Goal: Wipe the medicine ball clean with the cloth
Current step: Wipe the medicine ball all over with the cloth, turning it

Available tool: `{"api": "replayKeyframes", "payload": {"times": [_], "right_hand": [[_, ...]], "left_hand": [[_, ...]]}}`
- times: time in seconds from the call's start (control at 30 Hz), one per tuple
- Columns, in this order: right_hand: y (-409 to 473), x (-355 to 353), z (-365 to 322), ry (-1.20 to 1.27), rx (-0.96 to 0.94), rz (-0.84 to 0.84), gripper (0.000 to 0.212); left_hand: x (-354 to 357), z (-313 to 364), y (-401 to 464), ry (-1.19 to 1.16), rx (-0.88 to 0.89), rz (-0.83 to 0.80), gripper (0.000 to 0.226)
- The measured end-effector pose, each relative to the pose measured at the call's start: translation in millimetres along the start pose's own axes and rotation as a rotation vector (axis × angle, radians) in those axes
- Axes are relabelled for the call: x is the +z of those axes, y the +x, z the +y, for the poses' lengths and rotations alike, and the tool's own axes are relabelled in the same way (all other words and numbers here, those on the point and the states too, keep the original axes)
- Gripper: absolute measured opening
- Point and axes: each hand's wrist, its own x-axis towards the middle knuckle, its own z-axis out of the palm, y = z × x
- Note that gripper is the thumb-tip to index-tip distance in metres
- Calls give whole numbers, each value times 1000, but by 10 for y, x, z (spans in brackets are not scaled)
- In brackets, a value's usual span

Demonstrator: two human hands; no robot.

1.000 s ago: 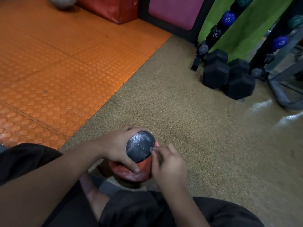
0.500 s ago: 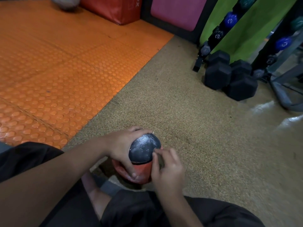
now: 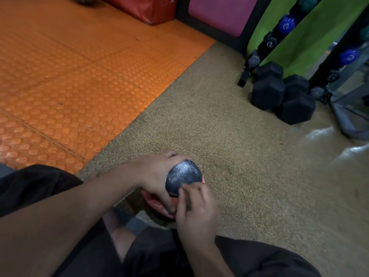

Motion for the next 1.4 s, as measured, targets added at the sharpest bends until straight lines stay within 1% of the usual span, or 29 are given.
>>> {"api": "replayKeyframes", "payload": {"times": [0.07, 0.13, 0.2, 0.27, 0.33, 0.37, 0.4, 0.47, 0.53, 0.6, 0.7, 0.77, 0.8, 0.83, 0.9, 0.93, 1.0, 1.1, 1.17, 1.2, 1.3, 1.33, 1.4], "right_hand": [[-57, 30, -105, -45, -174, -91, 15], [-10, -8, -56, -61, -232, -118, 14], [38, -75, 111, -56, -175, -89, 13], [95, -141, 314, -37, -25, -20, 14], [126, -133, 352, -8, 118, 53, 16], [120, -99, 288, -2, 116, 67, 16], [91, -50, 179, 0, 65, 47, 14], [-7, 29, -50, -4, -106, -59, 12], [-22, 21, -66, 4, -189, -127, 12], [11, -42, 88, 7, -164, -105, 12], [99, -162, 351, -9, 19, -7, 12], [128, -141, 338, -5, 110, 56, 12], [112, -98, 255, 3, 97, 60, 12], [80, -50, 139, 18, 43, 31, 13], [-11, 24, -66, 9, -115, -81, 16], [-26, 30, -95, -7, -163, -120, 15], [16, -8, -3, 17, -144, -113, 13], [95, -137, 260, 28, 33, 16, 10], [113, -135, 253, 7, 109, 73, 10], [98, -90, 175, 0, 86, 58, 10], [-42, 65, -145, -40, -110, -95, 11], [-60, 67, -172, -38, -138, -118, 12], [-34, 9, -63, -20, -129, -104, 12]], "left_hand": [[9, -5, -37, 9, 11, 20, 133], [19, -15, -69, 27, 7, 34, 134], [13, -1, -80, 22, -18, 39, 139], [-6, 28, -62, 14, -33, 33, 142], [-26, 45, -34, 15, -31, 22, 143], [-31, 49, -23, 13, -30, 19, 143], [-30, 49, -15, 9, -30, 17, 142], [-14, 41, -25, 7, -24, 18, 137], [9, 40, -38, 14, -11, 13, 136], [17, 29, -36, 33, -28, 8, 141], [3, 22, 6, 14, -39, -4, 147], [-5, 24, 26, 1, -41, -11, 148], [-7, 25, 33, 1, -40, -14, 149], [-11, 26, 29, 1, -34, -17, 148], [-20, 16, 14, 2, -13, -33, 146], [-24, 5, 8, 4, -3, -37, 146], [-28, -5, 2, 13, -8, -31, 149], [-3, 44, 16, 32, -51, -19, 153], [13, 78, 43, 39, -51, -4, 153], [15, 80, 54, 42, -47, -4, 151], [37, 49, 20, 58, -15, 3, 140], [53, 34, 0, 66, -8, 10, 139], [69, 5, -38, 64, -16, 23, 143]]}}
